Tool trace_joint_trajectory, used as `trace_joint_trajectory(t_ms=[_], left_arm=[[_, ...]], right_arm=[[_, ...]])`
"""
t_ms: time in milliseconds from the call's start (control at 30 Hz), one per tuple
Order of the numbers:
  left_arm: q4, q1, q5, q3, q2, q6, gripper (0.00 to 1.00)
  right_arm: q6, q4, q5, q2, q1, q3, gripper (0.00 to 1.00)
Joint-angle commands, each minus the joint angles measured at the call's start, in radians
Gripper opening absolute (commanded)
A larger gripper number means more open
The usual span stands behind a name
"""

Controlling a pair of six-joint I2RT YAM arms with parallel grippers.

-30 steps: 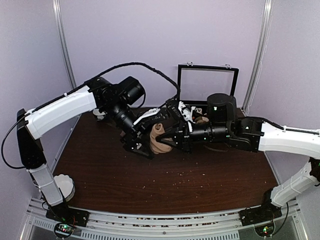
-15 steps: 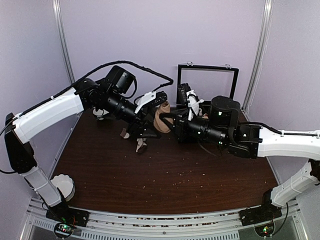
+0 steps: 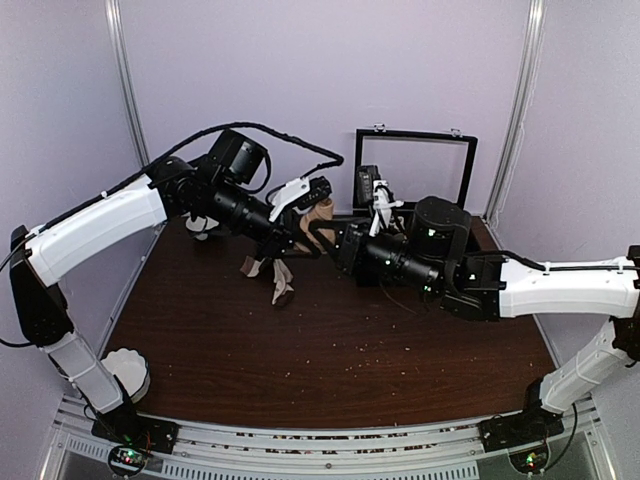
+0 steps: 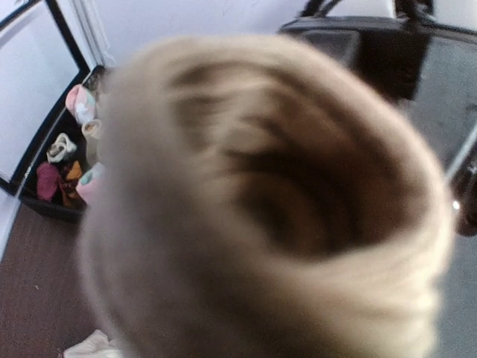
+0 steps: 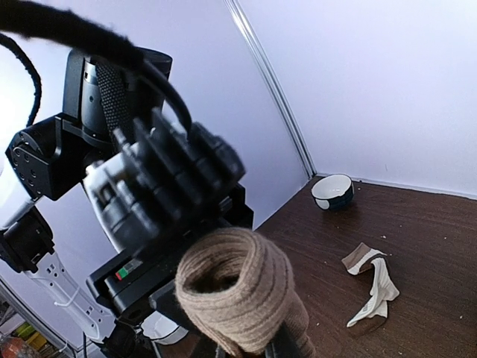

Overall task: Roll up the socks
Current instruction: Roll the sock.

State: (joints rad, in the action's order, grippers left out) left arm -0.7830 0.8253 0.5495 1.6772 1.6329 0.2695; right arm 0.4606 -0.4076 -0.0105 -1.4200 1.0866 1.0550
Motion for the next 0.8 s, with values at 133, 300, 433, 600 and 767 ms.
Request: trace_joint_trajectory(t_ms=[133, 300, 433, 600, 767], left_arm=[[-0.003, -0.008, 0.087, 0.010, -0.026, 0.059, 0.00], [-0.181, -0.011, 0.417, 0.088, 0.008, 0.155, 0.00], [-0.312, -0.009, 0.606, 0.154, 0.048, 0.212, 0.00], [-0.429, -0.008, 0.692, 0.215, 0.086, 0.273, 0.00], [-0.452, -0.007, 0.697, 0.213, 0.101, 0.287, 0.00]], right_arm=[[0.012, -0.021, -0.068, 0.024, 0.008, -0.039, 0.96], [-0.132, 0.011, -0.030, 0.112, 0.006, -0.102, 1.00], [0.015, -0.117, 0.150, 0.195, 0.004, -0.189, 1.00], [-0.043, -0.042, -0.071, 0.289, -0.062, -0.165, 1.00], [-0.161, 0.123, -0.400, 0.242, -0.078, -0.013, 1.00]])
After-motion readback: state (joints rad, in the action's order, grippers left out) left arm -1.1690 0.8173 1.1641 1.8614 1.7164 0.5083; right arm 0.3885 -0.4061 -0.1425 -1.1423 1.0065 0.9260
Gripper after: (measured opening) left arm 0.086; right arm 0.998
